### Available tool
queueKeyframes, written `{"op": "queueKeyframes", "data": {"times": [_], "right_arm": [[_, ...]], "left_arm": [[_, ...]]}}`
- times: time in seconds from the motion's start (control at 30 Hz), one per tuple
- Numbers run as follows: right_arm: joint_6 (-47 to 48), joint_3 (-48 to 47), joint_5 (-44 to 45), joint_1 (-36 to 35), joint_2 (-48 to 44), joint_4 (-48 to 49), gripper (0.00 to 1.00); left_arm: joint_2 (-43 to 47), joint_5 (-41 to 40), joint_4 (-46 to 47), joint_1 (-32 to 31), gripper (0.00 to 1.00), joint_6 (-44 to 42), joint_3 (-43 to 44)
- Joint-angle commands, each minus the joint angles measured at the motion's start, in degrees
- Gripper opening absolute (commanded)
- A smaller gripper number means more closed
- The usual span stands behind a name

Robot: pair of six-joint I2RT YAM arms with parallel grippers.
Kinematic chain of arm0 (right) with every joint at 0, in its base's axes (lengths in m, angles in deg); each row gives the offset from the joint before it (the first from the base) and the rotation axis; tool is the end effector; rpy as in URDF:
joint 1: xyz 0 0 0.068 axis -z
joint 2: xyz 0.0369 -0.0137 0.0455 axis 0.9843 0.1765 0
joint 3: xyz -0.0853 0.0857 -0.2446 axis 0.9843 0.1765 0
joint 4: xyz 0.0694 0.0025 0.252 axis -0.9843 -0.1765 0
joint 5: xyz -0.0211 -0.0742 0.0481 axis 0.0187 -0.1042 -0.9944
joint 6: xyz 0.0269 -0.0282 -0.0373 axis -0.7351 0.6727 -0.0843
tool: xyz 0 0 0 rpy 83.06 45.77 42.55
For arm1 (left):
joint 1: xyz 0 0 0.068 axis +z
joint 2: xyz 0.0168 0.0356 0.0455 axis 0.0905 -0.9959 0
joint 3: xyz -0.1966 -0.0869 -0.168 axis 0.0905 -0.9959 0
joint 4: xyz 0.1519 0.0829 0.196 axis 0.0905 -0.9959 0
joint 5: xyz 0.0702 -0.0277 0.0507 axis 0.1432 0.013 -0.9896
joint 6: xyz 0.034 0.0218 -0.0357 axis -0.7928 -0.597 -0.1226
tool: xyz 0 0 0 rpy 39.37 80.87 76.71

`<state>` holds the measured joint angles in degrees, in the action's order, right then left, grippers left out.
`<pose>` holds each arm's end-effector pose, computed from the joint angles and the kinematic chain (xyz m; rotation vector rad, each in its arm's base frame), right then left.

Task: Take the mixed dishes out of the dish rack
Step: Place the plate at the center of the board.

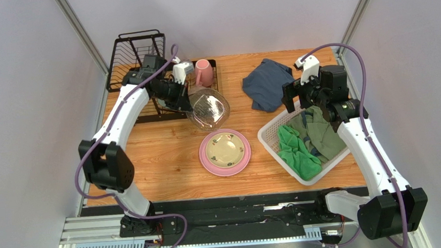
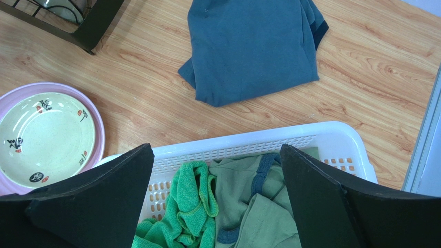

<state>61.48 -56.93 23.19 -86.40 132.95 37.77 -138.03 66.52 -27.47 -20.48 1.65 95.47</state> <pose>0.2449 0.0368 0.3465 -0.5148 2.0557 0.1861 0.3393 -0.1138 0.3207 0.7279 2.4677 -0.8453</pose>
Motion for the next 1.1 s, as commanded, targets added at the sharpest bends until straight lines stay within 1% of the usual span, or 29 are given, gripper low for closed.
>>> {"op": "queueKeyframes", "data": {"times": [0.0, 0.27, 0.63, 0.97, 1.07], "right_arm": [[0.5, -2.6, 0.5, -0.1, 0.5, 0.9, 0.99], [0.6, -2.6, 0.7, -0.1, 1.0, 0.7, 0.99], [1.0, -2.7, 0.8, -0.1, 1.2, 0.5, 0.99], [1.2, -2.9, 0.9, -0.1, 1.1, 0.3, 0.99], [1.3, -2.9, 0.9, -0.1, 0.9, 0.3, 0.99]], "left_arm": [[-1.6, 3.5, 3.3, -2.5, 0.0, 5.2, -0.9], [-3.7, 0.1, 8.2, -7.6, 0.0, 7.5, -6.1], [-8.3, -3.1, 9.2, -10.1, 0.0, 5.8, -9.5], [-12.2, -4.6, 9.1, -11.8, 0.0, 4.4, -10.5], [-12.9, -4.9, 9.0, -12.2, 0.01, 3.9, -10.6]]}}
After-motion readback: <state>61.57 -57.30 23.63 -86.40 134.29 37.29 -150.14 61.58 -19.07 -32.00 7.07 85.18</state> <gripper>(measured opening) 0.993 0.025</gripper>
